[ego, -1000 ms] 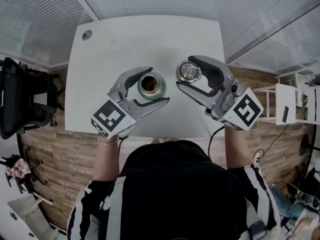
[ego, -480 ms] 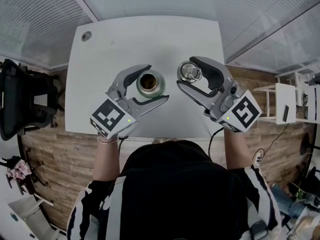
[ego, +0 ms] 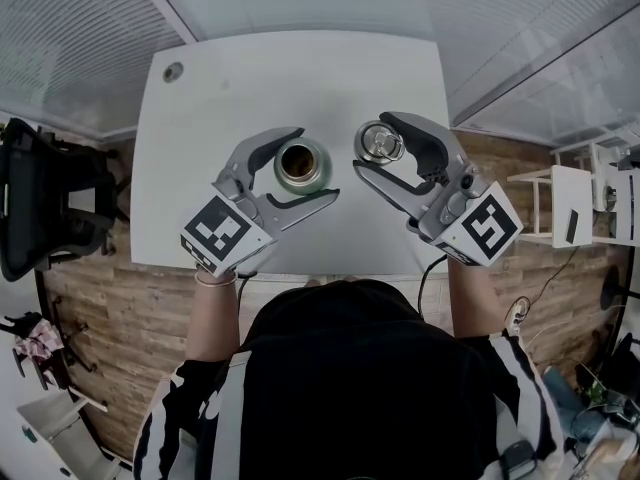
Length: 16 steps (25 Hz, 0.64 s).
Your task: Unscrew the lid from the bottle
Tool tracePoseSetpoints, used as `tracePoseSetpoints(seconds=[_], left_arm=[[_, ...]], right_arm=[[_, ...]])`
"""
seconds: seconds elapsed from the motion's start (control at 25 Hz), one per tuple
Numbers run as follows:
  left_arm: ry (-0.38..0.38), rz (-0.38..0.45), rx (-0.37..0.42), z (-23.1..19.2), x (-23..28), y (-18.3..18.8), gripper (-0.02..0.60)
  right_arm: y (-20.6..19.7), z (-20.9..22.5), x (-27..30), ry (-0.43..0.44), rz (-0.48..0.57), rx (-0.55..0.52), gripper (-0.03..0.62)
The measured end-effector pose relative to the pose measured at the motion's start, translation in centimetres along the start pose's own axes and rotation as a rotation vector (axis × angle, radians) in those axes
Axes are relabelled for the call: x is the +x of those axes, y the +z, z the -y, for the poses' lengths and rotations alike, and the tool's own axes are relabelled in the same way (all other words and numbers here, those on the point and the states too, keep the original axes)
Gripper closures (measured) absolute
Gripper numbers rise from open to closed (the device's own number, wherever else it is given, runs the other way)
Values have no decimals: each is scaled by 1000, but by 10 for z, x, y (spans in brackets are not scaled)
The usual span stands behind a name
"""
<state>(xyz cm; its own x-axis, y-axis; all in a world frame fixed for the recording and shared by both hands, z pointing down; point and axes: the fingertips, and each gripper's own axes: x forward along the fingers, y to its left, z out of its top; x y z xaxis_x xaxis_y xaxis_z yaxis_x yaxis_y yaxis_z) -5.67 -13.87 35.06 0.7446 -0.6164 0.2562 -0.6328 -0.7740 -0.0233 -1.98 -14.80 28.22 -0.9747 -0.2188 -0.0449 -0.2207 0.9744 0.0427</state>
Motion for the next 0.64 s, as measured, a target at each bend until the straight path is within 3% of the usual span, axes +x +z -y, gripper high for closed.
tracePoseSetpoints(seconds=[0.64], left_arm=[[-9,-5,2,4,1,-2,196]], right_arm=[[5,-2,1,-7,13,-4,338]])
